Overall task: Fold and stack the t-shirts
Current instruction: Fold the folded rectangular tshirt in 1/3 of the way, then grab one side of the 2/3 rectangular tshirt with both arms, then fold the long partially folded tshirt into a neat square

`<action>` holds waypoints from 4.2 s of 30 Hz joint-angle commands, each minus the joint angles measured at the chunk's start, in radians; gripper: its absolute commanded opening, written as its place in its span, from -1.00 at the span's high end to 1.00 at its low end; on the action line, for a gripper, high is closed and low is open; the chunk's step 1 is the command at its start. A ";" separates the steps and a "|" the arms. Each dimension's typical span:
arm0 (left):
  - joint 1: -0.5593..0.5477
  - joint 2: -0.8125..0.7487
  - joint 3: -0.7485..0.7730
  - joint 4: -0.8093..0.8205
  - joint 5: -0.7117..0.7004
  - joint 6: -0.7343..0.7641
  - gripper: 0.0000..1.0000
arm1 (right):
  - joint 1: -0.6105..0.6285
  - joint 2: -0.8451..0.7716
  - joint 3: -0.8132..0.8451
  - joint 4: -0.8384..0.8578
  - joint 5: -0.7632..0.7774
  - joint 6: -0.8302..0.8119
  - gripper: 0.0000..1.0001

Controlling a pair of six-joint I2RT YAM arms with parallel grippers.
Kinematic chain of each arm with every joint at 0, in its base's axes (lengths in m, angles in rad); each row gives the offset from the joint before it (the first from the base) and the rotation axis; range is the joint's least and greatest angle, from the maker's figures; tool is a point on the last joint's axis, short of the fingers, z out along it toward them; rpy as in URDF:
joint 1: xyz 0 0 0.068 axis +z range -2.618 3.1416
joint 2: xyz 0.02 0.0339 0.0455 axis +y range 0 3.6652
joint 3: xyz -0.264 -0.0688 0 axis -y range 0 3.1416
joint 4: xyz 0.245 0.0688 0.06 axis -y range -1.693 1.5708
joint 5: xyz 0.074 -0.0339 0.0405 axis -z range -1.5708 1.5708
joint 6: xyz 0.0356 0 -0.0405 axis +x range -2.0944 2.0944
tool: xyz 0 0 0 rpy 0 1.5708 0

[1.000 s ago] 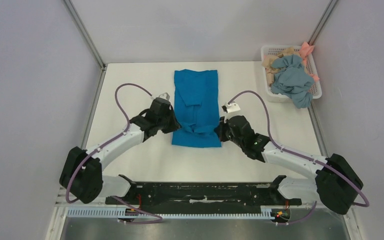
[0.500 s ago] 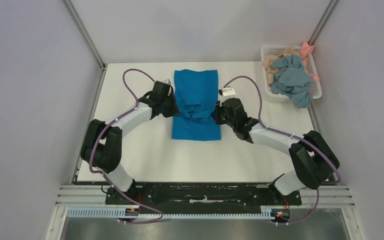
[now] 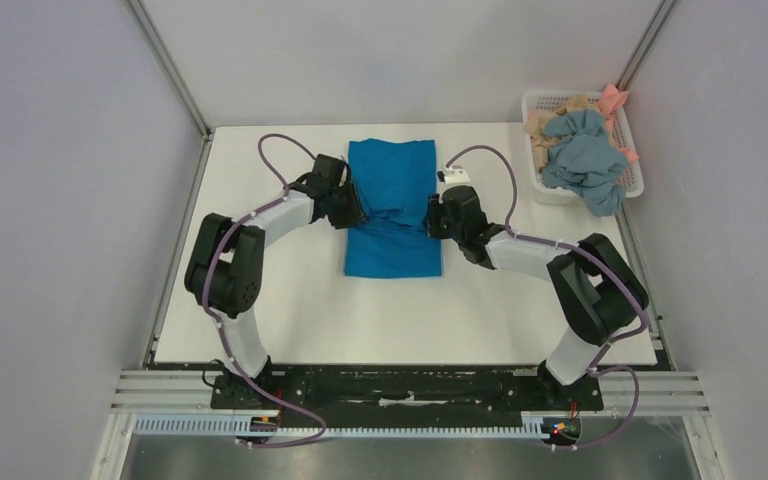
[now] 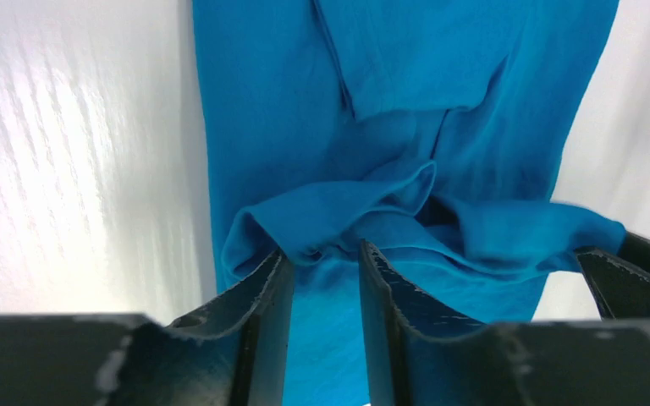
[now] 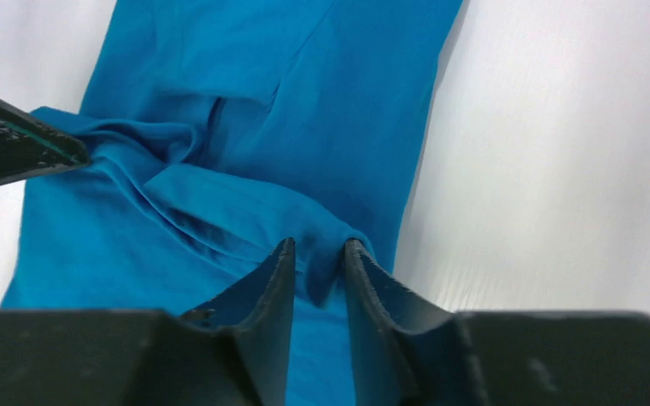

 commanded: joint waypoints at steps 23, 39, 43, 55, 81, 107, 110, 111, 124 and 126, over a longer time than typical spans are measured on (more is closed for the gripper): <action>0.035 -0.413 -0.515 0.147 0.024 -0.136 -0.56 | -0.034 -0.367 -0.387 0.107 -0.277 0.127 -0.96; 0.033 -0.249 -0.570 0.245 0.147 -0.184 0.65 | -0.034 -0.338 -0.424 0.113 -0.282 0.168 -0.96; 0.033 -0.269 -0.589 0.210 0.110 -0.174 0.95 | -0.033 -0.314 -0.424 0.112 -0.269 0.177 -0.82; 0.031 -0.299 -0.595 0.214 0.081 -0.179 0.96 | -0.028 -0.167 -0.389 0.139 -0.286 0.163 0.10; -0.330 -0.920 -0.936 -0.137 -0.053 -0.336 0.95 | 0.236 -0.668 -0.798 -0.221 -0.417 0.249 1.00; -0.239 -0.856 -0.488 -0.123 -0.125 -0.214 0.95 | 0.188 -0.686 -0.226 -0.368 -0.122 0.057 1.00; -0.168 -0.801 -0.408 -0.126 -0.127 -0.181 0.96 | 0.104 -0.660 -0.189 -0.291 -0.166 0.061 1.00; -0.142 -0.775 -0.380 -0.125 -0.122 -0.172 0.95 | 0.079 -0.644 -0.179 -0.271 -0.186 0.058 1.00; 0.021 -0.450 -0.106 -0.054 -0.056 -0.095 0.95 | -0.094 -0.353 0.076 -0.223 -0.336 -0.001 1.00; 0.037 -0.404 -0.070 -0.052 -0.054 -0.083 0.96 | -0.117 -0.316 0.099 -0.217 -0.355 0.000 1.00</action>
